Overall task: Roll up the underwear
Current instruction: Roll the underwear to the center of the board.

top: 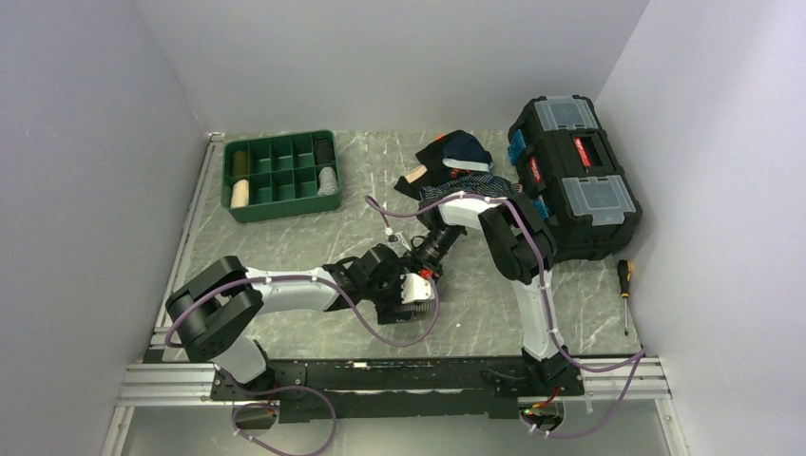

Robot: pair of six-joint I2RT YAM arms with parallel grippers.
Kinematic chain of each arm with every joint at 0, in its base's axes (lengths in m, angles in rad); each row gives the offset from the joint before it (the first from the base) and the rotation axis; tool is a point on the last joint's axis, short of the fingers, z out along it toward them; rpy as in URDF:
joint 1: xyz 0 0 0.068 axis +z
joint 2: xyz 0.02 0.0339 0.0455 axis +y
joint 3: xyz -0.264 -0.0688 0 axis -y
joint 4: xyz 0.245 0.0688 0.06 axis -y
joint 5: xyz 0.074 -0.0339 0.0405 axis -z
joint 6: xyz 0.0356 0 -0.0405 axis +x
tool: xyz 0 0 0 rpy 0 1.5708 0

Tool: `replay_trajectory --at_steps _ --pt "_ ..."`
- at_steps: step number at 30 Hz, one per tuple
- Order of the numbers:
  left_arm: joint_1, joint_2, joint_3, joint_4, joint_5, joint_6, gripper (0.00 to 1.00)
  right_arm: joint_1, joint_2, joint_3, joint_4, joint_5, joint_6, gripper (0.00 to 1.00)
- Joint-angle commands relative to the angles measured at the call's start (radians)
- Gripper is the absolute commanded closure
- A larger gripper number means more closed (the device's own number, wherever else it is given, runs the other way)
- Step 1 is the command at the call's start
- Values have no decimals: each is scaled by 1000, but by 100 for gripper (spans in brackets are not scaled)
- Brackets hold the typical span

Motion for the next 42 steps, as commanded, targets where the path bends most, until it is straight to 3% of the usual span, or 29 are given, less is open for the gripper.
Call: replay_trajectory --at_steps 1,8,12,18,24,29,32,42 --pt "2 49 38 189 -30 30 1 50 63 -34 13 148 -94 100" --pt "1 114 65 153 11 24 8 51 61 -33 11 148 -94 100" --pt "1 148 68 134 21 23 19 51 54 -31 10 145 -96 100" --pt "1 220 107 67 44 13 44 45 43 -37 14 137 -97 100" --pt "-1 287 179 -20 40 9 62 19 29 -40 19 123 -96 100" --pt "1 295 201 -88 44 17 97 0 16 -41 23 120 -91 100" --pt "0 273 193 -106 42 31 100 -17 0 -43 32 121 -82 92" --pt "5 108 164 -170 32 86 100 -77 -151 -50 7 136 -71 47"
